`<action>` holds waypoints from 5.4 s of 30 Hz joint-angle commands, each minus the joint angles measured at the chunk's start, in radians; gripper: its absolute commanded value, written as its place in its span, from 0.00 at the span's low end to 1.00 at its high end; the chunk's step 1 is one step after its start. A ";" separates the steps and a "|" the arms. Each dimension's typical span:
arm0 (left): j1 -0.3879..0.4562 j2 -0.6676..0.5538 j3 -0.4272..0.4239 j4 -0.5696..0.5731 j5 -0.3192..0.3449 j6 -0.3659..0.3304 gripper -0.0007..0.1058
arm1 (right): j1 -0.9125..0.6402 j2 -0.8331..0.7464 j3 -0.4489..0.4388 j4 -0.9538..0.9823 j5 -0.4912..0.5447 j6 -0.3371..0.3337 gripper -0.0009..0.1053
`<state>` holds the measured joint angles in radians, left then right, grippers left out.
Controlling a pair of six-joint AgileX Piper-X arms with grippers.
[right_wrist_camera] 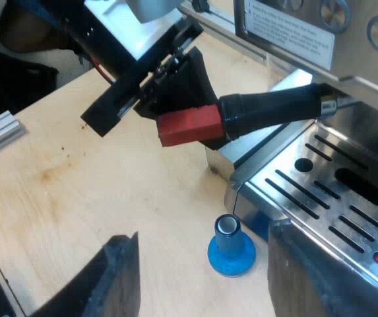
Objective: Put the handle in the coffee machine
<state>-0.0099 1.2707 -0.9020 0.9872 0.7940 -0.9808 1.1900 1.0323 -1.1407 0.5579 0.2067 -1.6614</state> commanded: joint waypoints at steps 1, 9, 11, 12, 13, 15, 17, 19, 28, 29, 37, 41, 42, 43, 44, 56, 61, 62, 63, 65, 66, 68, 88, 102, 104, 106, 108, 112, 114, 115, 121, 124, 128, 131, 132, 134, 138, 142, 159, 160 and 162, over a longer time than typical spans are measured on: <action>-0.006 -0.008 -0.006 0.003 0.005 -0.010 0.01 | 0.001 -0.009 -0.012 0.000 0.021 -0.009 0.45; -0.006 -0.008 -0.006 0.002 0.004 -0.095 0.01 | 0.001 -0.009 -0.012 0.000 0.088 -0.009 0.45; -0.006 -0.008 -0.006 0.002 -0.003 -0.113 0.01 | 0.001 -0.009 -0.012 0.000 0.097 -0.009 0.45; -0.006 -0.008 -0.006 0.001 -0.010 -0.120 0.01 | 0.001 -0.009 -0.012 0.000 0.098 -0.009 0.45; -0.006 -0.008 -0.006 0.001 -0.011 -0.122 0.01 | 0.001 -0.009 -0.012 0.000 0.097 -0.009 0.45; -0.006 -0.008 -0.006 0.001 -0.011 -0.122 0.01 | 0.001 -0.009 -0.012 0.000 0.113 -0.013 0.45; -0.006 -0.014 -0.006 0.004 -0.011 -0.131 0.01 | 0.001 -0.009 -0.012 0.000 0.115 -0.024 0.45; -0.006 -0.022 -0.006 0.004 -0.011 -0.151 0.01 | 0.001 -0.009 -0.012 0.000 0.115 -0.047 0.45; -0.033 -0.090 -0.006 0.006 -0.056 -0.253 0.01 | 0.001 -0.009 -0.012 -0.029 0.111 -0.047 0.45; -0.054 -0.090 -0.006 0.011 -0.058 -0.257 0.01 | 0.001 -0.009 -0.012 -0.030 0.111 -0.047 0.45; -0.211 -0.108 -0.006 0.017 -0.163 -0.362 0.01 | 0.001 -0.009 -0.012 -0.030 0.111 -0.047 0.45; -0.253 -0.133 -0.006 0.011 -0.215 -0.408 0.01 | 0.001 -0.009 -0.012 -0.020 0.111 -0.078 0.45; -0.284 -0.159 -0.006 -0.006 -0.285 -0.470 0.01 | 0.001 -0.009 -0.012 -0.019 0.111 -0.078 0.45; -0.290 -0.167 -0.006 -0.013 -0.305 -0.507 0.01 | 0.001 -0.009 -0.012 -0.007 0.111 -0.107 0.45; -0.293 -0.171 -0.006 -0.016 -0.308 -0.526 0.01 | 0.001 -0.009 -0.012 -0.001 0.109 -0.123 0.45; -0.371 -0.176 -0.006 -0.020 -0.282 -0.779 0.01 | 0.001 -0.009 -0.012 0.001 0.103 -0.152 0.45; -0.415 -0.173 -0.006 -0.033 -0.262 -0.886 0.01 | 0.001 -0.009 -0.012 0.001 0.101 -0.207 0.45; -0.418 -0.172 -0.006 -0.040 -0.256 -0.905 0.01 | 0.001 -0.011 -0.012 0.001 0.091 -0.215 0.45; -0.418 -0.168 -0.006 -0.053 -0.253 -0.931 0.01 | 0.001 -0.013 -0.012 0.003 0.069 -0.228 0.45; -0.418 -0.158 -0.006 -0.075 -0.241 -0.983 0.01 | 0.001 -0.018 -0.012 0.004 0.035 -0.237 0.45; -0.418 -0.149 -0.006 -0.086 -0.231 -1.015 0.01 | 0.001 -0.025 -0.012 0.004 0.023 -0.237 0.45; -0.418 -0.135 -0.006 -0.095 -0.214 -1.038 0.01 | 0.001 -0.034 -0.012 0.007 0.016 -0.237 0.45; -0.488 -0.120 -0.006 -0.126 -0.154 -1.162 0.01 | 0.001 -0.121 -0.012 0.122 0.014 -0.235 0.45; -0.488 -0.164 -0.006 -0.140 -0.238 -1.245 0.01 | 0.001 -0.121 -0.012 0.122 0.014 -0.235 0.45; -0.488 -0.179 -0.006 -0.158 -0.258 -1.257 0.01 | 0.001 -0.121 -0.012 0.122 0.017 -0.235 0.45; -0.488 -0.191 -0.006 -0.179 -0.259 -1.274 0.01 | 0.001 -0.121 -0.012 0.122 0.017 -0.235 0.45; -0.488 -0.191 -0.006 -0.184 -0.259 -1.289 0.01 | 0.001 -0.121 -0.012 0.122 0.017 -0.235 0.45; -0.488 -0.191 -0.006 -0.184 -0.226 -1.303 0.01 | 0.001 -0.121 -0.012 0.122 0.017 -0.235 0.45; -0.488 -0.191 -0.006 -0.184 -0.213 -1.323 0.01 | 0.001 -0.121 -0.012 0.122 0.017 -0.235 0.45; -0.494 -0.191 -0.006 -0.186 -0.213 -1.323 0.01 | 0.001 -0.121 -0.012 0.122 0.017 -0.235 0.45; -0.558 -0.195 -0.006 -0.195 -0.210 -1.326 0.01 | 0.001 -0.121 -0.012 0.122 0.017 -0.235 0.45; -0.581 -0.195 -0.006 -0.219 -0.218 -1.326 0.01 | 0.001 -0.121 -0.012 0.122 0.017 -0.235 0.45; -0.584 -0.195 -0.006 -0.248 -0.223 -1.346 0.01 | 0.001 -0.121 -0.012 0.122 0.019 -0.235 0.45; -0.584 -0.195 -0.006 -0.287 -0.214 -1.356 0.01 | 0.001 -0.121 -0.012 0.122 0.019 -0.235 0.45; -0.584 -0.195 -0.006 -0.313 -0.209 -1.356 0.01 | 0.001 -0.121 -0.012 0.122 0.019 -0.235 0.45; -0.584 -0.195 -0.006 -0.338 -0.200 -1.358 0.01 | 0.001 -0.121 -0.012 0.122 0.019 -0.235 0.45; -0.584 -0.195 -0.006 -0.358 -0.176 -1.373 0.01 | 0.001 -0.121 -0.012 0.122 0.019 -0.223 0.45; -0.584 -0.195 -0.006 -0.357 -0.166 -1.362 0.01 | 0.001 -0.121 -0.012 0.122 0.019 -0.218 0.45; -0.580 -0.276 -0.003 -0.115 -0.357 -0.990 0.01 | 0.001 -0.121 -0.012 0.122 0.019 -0.218 0.45; -0.580 -0.281 -0.003 -0.101 -0.371 -0.966 0.01 | 0.001 -0.121 -0.012 0.122 0.021 -0.218 0.45; -0.570 -0.288 -0.003 -0.085 -0.383 -0.938 0.01 | 0.001 -0.121 -0.012 0.122 0.021 -0.218 0.45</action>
<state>-0.5614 0.9943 -0.8864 0.9394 0.2959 -1.9468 1.1900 0.9179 -1.1407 0.6834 0.2285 -1.8716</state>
